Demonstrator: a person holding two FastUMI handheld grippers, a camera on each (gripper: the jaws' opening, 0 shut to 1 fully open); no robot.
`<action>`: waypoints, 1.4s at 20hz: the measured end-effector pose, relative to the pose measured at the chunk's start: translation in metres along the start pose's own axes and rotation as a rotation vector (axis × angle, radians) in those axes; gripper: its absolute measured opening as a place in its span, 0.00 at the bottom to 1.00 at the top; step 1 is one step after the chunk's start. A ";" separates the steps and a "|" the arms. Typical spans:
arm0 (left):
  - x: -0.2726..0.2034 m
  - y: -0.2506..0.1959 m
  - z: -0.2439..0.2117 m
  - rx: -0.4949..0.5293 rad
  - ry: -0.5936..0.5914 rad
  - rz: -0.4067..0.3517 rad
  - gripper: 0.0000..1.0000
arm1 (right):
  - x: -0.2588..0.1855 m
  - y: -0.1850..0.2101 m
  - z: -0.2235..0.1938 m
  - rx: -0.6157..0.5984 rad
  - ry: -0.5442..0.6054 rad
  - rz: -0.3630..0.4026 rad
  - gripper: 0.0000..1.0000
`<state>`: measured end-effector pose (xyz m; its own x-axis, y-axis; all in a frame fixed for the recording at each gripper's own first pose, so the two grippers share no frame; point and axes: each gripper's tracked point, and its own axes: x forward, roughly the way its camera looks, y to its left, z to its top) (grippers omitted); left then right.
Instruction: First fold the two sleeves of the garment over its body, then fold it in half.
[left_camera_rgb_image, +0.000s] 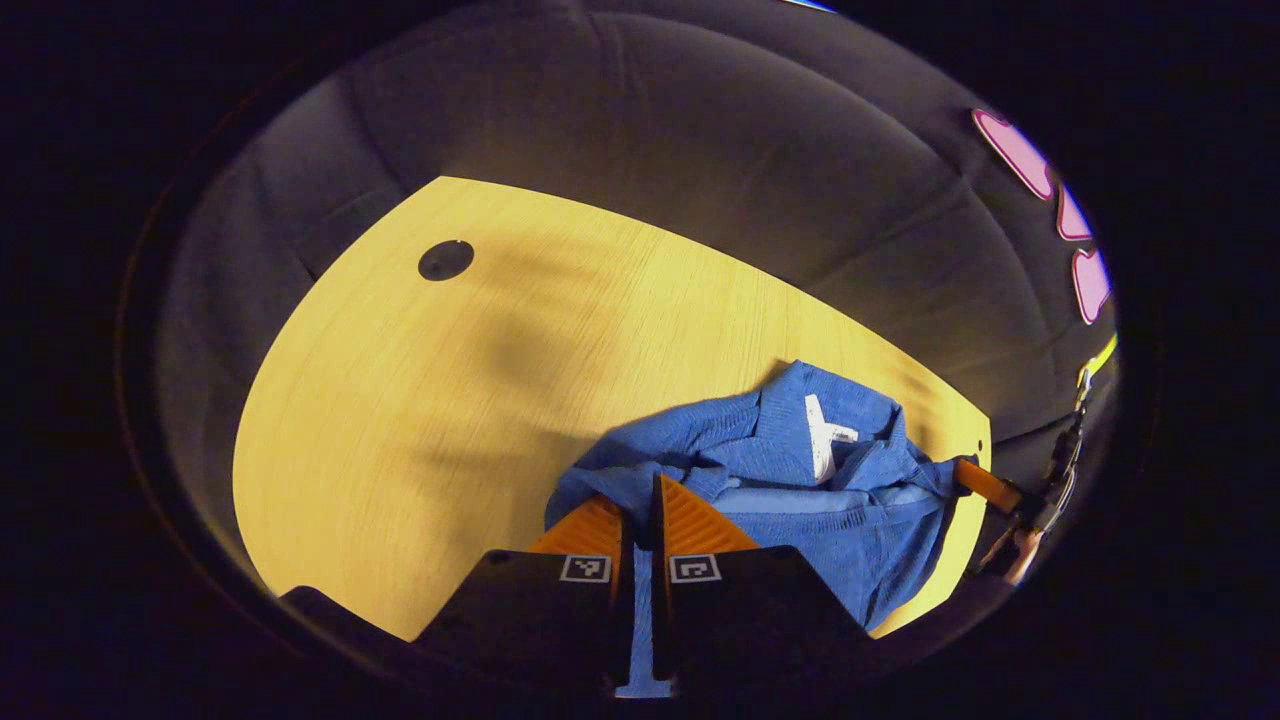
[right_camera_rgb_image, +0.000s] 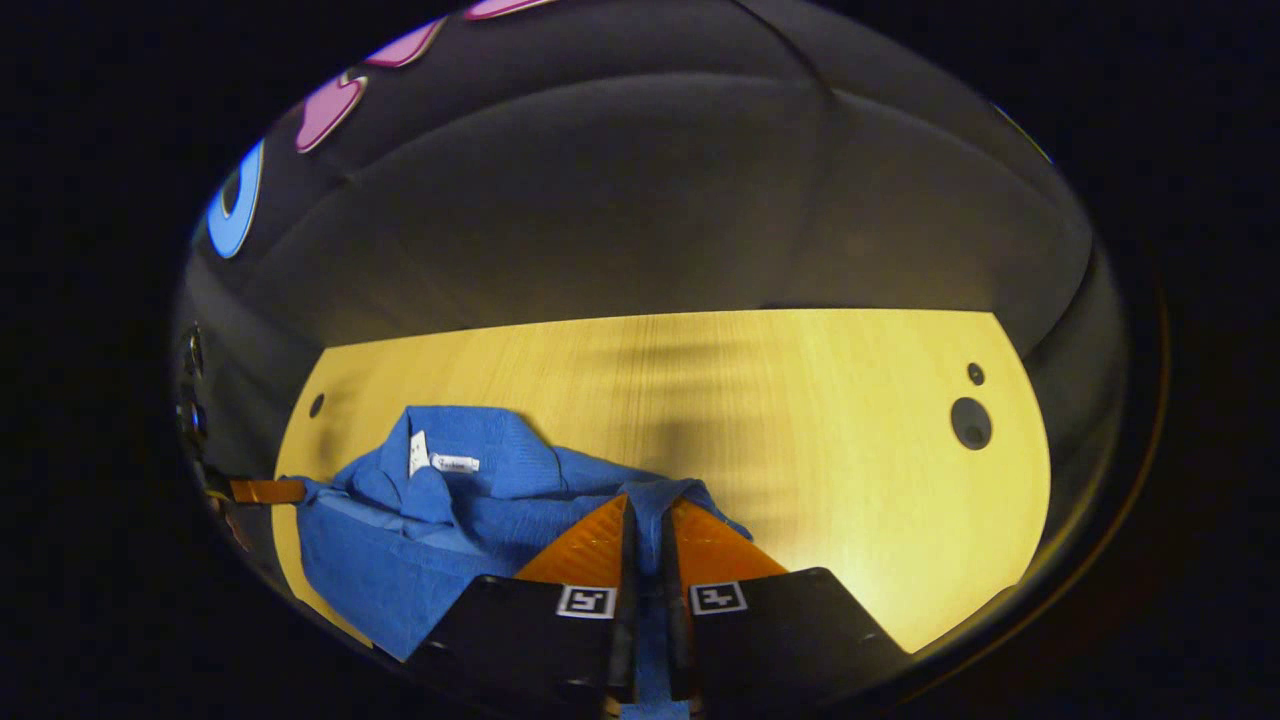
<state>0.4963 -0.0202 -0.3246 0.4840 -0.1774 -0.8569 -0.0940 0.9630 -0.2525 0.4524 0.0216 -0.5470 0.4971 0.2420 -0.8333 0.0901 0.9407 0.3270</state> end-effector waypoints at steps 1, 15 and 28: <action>-0.001 0.000 0.004 -0.001 -0.014 -0.008 0.04 | 0.003 -0.002 0.008 0.003 -0.030 0.006 0.37; -0.116 -0.033 0.032 0.179 -0.410 -0.013 0.85 | -0.118 0.032 0.073 -0.304 -0.446 -0.044 0.93; -0.364 -0.089 -0.106 0.342 -0.813 -0.113 0.84 | -0.448 0.130 -0.027 -0.304 -0.864 -0.100 0.95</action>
<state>0.2362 -0.0626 -0.0378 0.9549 -0.2018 -0.2179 0.1941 0.9794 -0.0563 0.2183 0.0418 -0.1432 0.9820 0.0092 -0.1887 -0.0020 0.9993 0.0384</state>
